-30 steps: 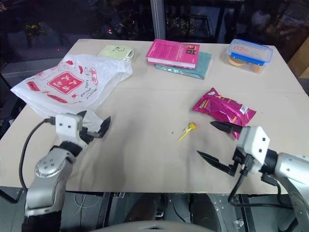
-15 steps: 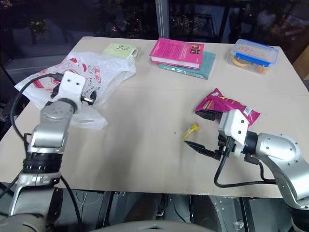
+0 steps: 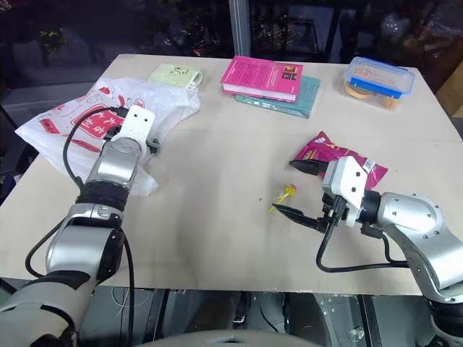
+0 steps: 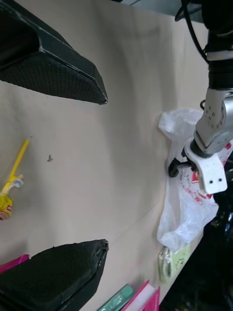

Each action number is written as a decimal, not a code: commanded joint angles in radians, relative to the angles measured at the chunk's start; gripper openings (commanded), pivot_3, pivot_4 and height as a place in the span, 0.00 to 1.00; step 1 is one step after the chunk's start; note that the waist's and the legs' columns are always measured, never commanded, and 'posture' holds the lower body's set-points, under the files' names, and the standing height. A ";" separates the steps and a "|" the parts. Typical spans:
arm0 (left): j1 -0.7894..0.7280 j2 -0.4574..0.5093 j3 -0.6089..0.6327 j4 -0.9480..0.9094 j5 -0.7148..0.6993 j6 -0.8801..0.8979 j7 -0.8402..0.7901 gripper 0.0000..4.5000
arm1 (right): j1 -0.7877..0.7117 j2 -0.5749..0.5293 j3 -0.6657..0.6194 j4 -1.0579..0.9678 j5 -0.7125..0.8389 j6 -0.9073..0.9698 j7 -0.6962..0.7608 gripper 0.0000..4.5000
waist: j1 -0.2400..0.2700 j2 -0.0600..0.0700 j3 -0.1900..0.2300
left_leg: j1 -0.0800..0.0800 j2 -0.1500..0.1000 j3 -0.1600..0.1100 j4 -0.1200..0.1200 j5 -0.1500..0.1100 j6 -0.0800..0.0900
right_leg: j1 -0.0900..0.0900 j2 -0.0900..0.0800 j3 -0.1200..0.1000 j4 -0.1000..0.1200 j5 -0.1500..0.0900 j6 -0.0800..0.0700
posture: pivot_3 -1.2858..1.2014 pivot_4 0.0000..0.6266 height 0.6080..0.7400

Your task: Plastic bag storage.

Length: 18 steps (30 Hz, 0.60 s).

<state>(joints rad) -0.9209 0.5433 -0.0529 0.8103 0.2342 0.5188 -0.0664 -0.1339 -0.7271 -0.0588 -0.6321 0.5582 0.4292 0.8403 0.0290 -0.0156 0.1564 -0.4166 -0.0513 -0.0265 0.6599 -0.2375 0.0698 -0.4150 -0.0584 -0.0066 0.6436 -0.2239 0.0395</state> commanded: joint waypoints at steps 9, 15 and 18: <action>0.053 0.024 0.099 0.025 -0.068 -0.132 0.026 0.15 | -0.010 0.005 -0.014 -0.032 0.002 -0.009 -0.034 1.00 | -0.018 0.000 0.000 | 0.001 0.000 0.000 0.000 -0.001 0.002 | -0.001 -0.001 0.001 0.003 0.000 0.000 | 0.52 0.24 1.00; 0.168 0.006 0.206 -0.290 -0.224 -0.233 -0.098 0.07 | -0.015 0.019 -0.009 -0.024 -0.017 -0.017 -0.057 1.00 | -0.013 0.000 0.000 | 0.000 0.000 0.000 0.000 0.000 0.000 | -0.001 -0.002 0.000 0.002 0.000 0.000 | 0.52 0.24 1.00; 0.231 -0.020 0.206 -0.571 -0.334 -0.096 -0.216 0.07 | -0.005 0.024 -0.018 -0.030 -0.033 -0.006 -0.087 1.00 | -0.008 -0.001 0.000 | -0.001 -0.001 0.000 0.000 0.000 -0.001 | -0.001 -0.004 0.000 0.002 0.000 0.000 | 0.52 0.24 1.00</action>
<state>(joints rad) -0.6913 0.5321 0.1491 0.4312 -0.0274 0.3561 -0.2135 -0.1378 -0.7049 -0.0529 -0.6311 0.5286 0.4300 0.7750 0.0213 -0.0162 0.1562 -0.4178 -0.0523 -0.0266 0.6601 -0.2376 0.0688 -0.4155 -0.0623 -0.0070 0.6451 -0.2238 0.0394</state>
